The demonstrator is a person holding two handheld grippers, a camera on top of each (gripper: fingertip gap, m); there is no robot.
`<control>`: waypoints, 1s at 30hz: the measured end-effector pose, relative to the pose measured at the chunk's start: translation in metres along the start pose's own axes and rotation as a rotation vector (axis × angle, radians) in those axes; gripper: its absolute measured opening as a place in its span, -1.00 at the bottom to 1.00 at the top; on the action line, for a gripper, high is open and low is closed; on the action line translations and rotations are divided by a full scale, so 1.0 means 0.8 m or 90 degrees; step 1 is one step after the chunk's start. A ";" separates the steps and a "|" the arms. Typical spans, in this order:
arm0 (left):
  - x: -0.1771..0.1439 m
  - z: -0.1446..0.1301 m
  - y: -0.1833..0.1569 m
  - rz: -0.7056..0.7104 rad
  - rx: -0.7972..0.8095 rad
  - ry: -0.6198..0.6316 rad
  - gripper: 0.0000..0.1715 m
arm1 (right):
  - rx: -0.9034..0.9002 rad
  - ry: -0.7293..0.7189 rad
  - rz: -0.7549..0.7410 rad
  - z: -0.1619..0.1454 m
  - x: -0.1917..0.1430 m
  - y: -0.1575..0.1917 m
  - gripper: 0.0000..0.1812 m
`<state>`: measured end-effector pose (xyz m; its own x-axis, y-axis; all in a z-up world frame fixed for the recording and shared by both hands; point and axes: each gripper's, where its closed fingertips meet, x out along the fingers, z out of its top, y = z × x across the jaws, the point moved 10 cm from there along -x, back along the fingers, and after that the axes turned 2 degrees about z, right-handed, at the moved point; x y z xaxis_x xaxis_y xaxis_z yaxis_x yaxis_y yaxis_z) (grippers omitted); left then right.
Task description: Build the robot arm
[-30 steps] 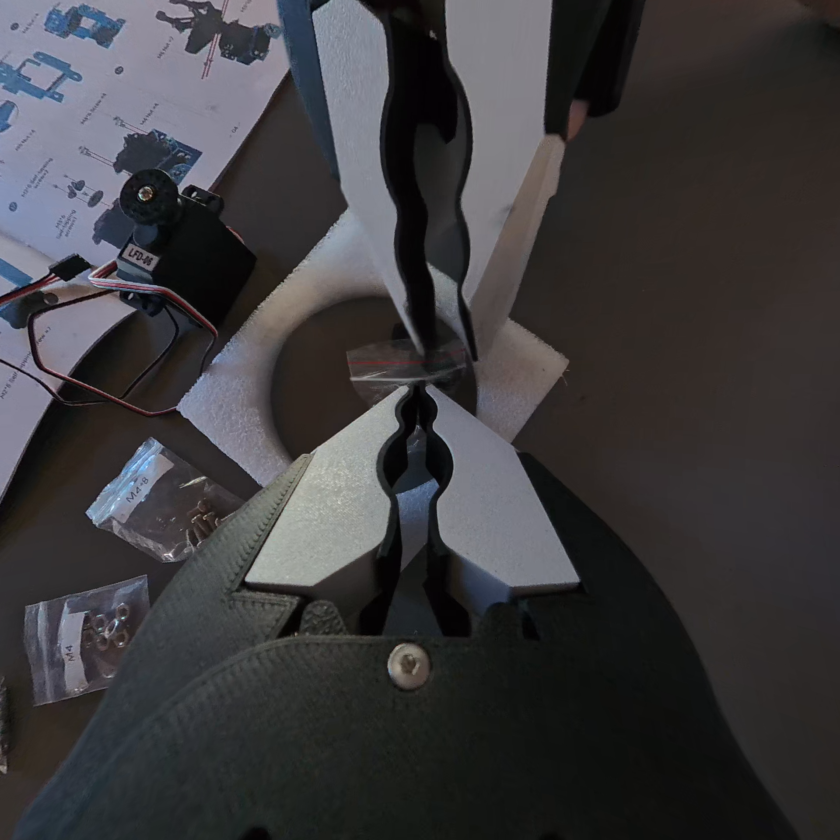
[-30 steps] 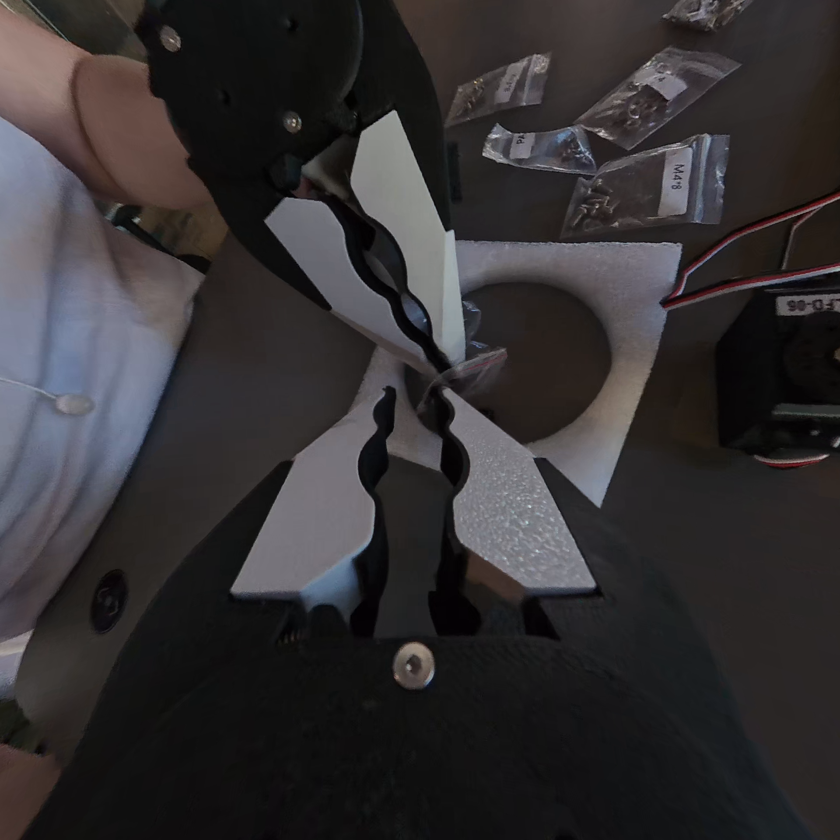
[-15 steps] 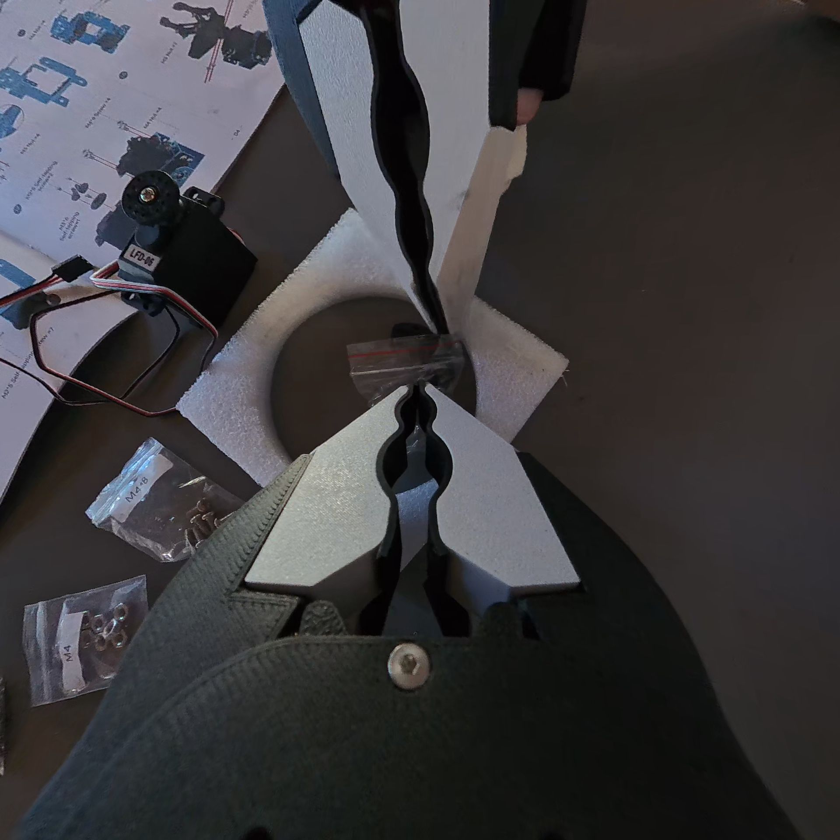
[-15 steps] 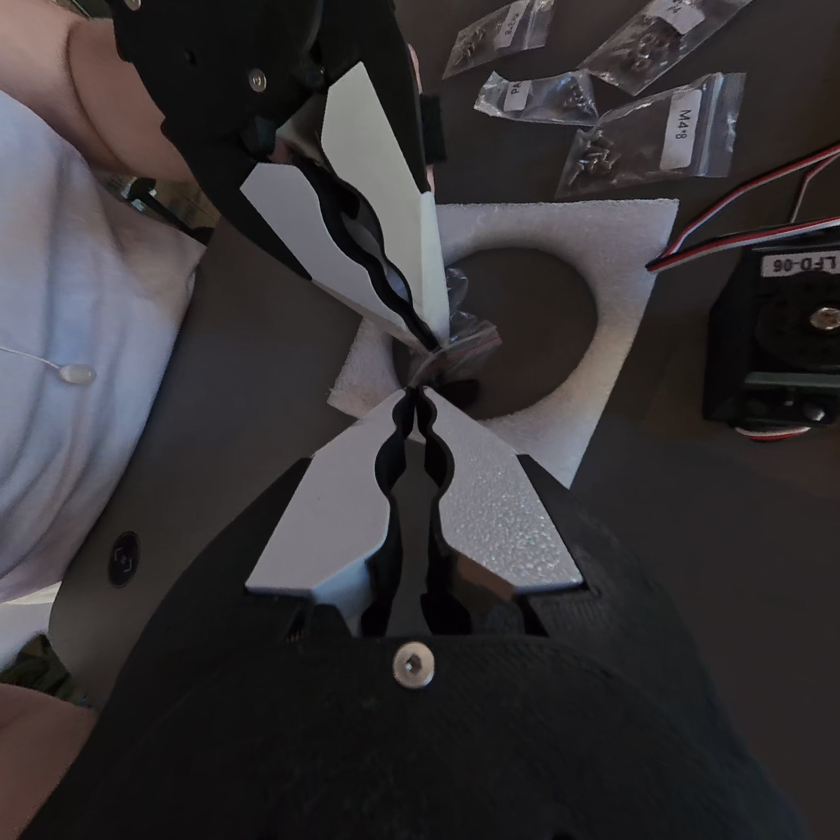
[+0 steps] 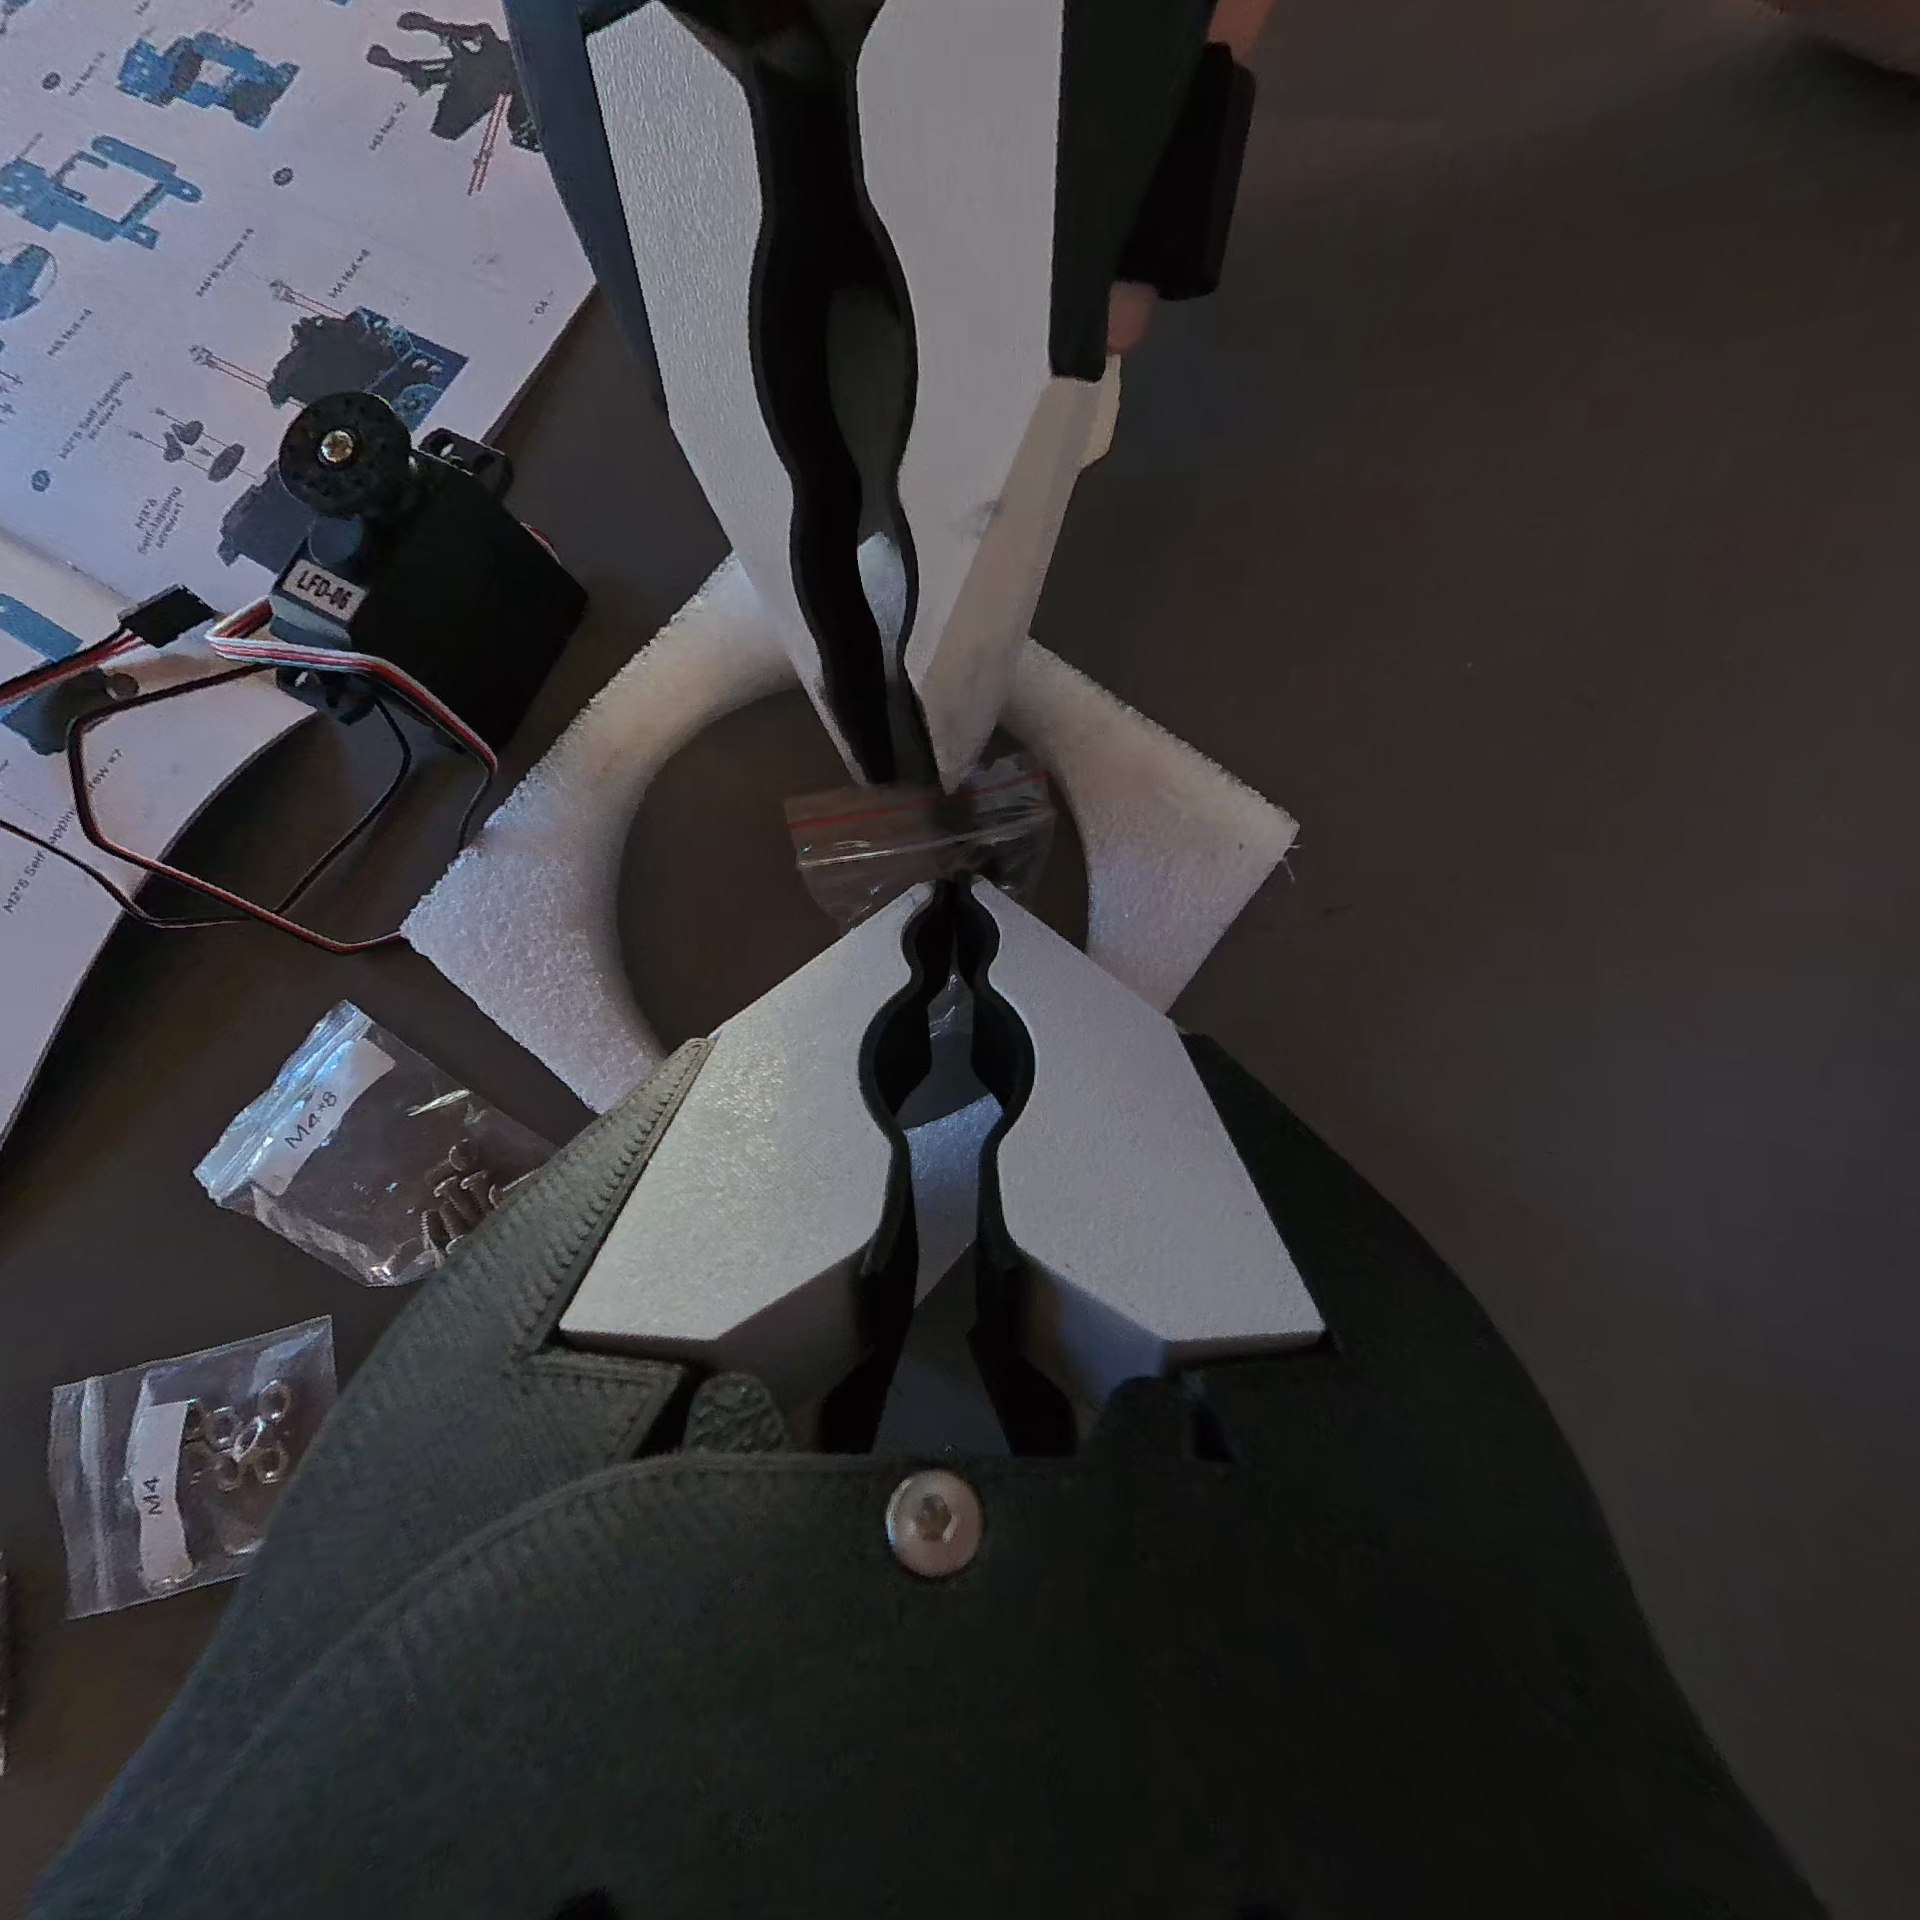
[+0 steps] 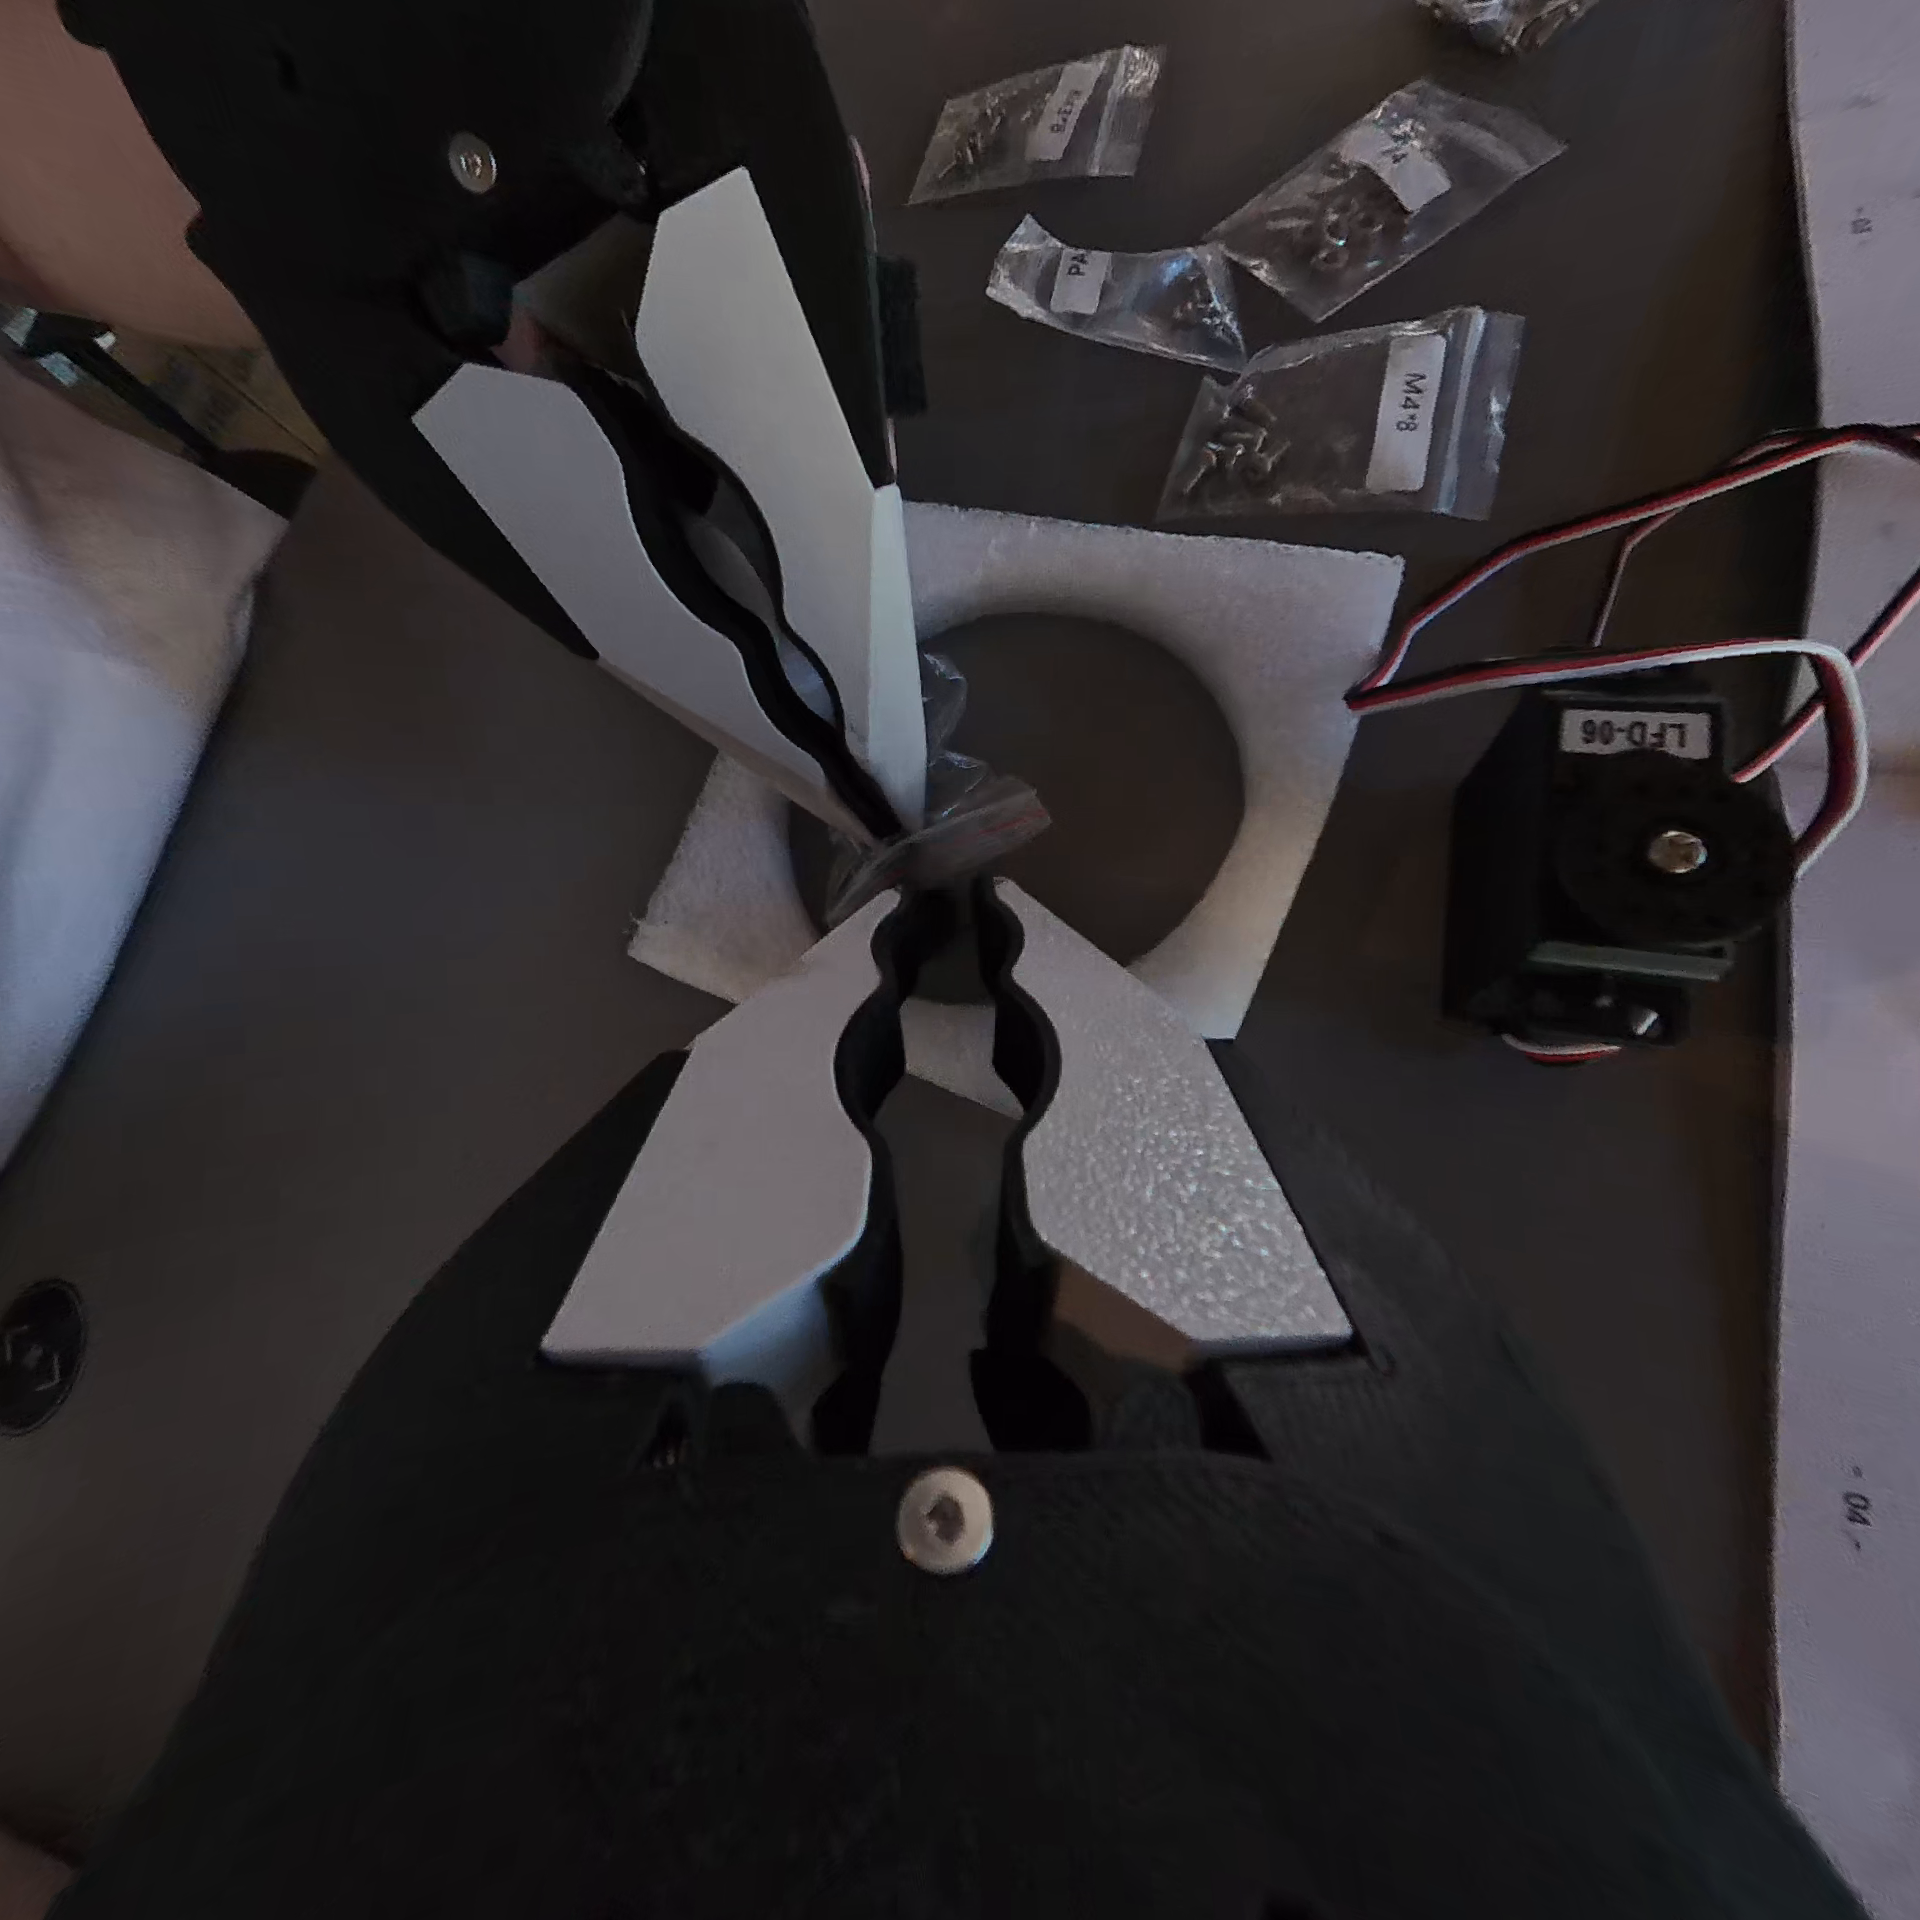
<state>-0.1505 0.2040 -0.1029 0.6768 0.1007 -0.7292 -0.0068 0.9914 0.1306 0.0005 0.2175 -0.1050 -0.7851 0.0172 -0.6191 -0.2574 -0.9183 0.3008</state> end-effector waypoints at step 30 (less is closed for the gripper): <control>0.000 0.000 0.000 0.001 -0.007 -0.002 -1.00 | 0.010 -0.025 0.007 0.001 0.000 0.001 -0.89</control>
<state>-0.1502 0.2040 -0.1029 0.6797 0.1022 -0.7264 -0.0162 0.9921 0.1243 -0.0003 0.2175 -0.1043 -0.8096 0.0237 -0.5865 -0.2576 -0.9121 0.3188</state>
